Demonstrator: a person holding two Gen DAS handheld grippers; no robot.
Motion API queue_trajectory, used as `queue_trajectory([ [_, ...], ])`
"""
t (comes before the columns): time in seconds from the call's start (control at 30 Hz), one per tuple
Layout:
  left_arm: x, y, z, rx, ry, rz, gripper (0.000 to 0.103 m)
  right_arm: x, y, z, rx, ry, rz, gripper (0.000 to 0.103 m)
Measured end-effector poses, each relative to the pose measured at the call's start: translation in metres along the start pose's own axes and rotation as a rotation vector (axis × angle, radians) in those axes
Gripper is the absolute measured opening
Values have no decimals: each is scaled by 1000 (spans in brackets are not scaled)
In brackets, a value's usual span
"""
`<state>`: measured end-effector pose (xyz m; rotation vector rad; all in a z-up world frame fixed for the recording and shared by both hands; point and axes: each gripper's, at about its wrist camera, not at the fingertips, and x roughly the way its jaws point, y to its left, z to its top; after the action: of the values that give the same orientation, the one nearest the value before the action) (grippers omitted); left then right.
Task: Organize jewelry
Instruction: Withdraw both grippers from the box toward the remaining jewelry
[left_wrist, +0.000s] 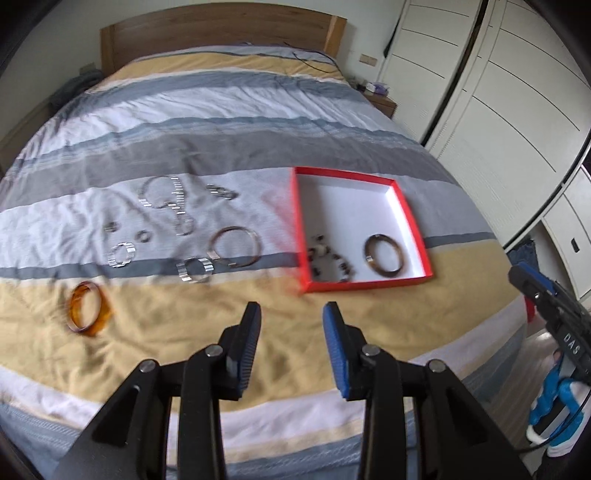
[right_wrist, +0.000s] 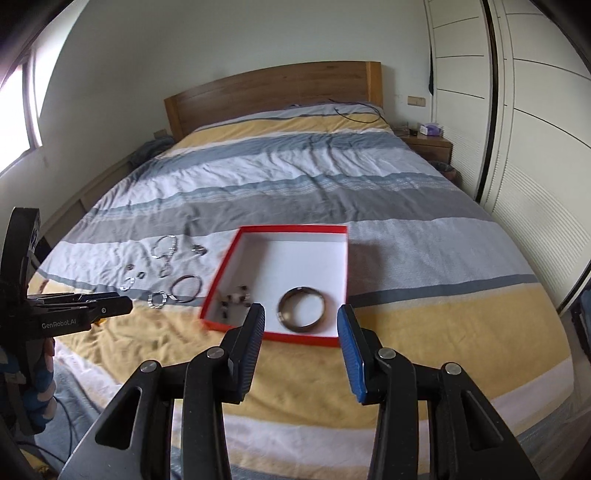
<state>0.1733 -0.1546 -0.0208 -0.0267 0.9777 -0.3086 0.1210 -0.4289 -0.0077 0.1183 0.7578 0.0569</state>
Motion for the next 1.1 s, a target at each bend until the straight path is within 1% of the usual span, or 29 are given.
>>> queue_trajectory([
  [0.27,-70,77,-44,-80,-74,103,34,-30,53,-21,-12,-15,67,41],
  [0.4,-98,110,-64,-138,-99,134,34,-41,80,-30,-33,-10,99,41],
  [0.5,-117,127,-79,-176,-126,135,34,-52,99,-35,-49,-11,124,41],
  [0.6,-141,140,-92,-201,-181,140,34,-65,118,-39,-81,-18,140,41],
  [0.73,-162,155,-104,-220,-240,152,34,-81,140,-41,-114,-30,170,41],
  [0.8,-166,165,-107,-239,-243,149,34,-83,149,-41,-129,-30,183,41],
  [0.93,-161,185,-115,-269,-215,168,34,-73,165,-41,-148,-13,207,41],
  [1.1,-137,206,-121,-299,-167,207,34,-43,180,-44,-168,44,243,41],
])
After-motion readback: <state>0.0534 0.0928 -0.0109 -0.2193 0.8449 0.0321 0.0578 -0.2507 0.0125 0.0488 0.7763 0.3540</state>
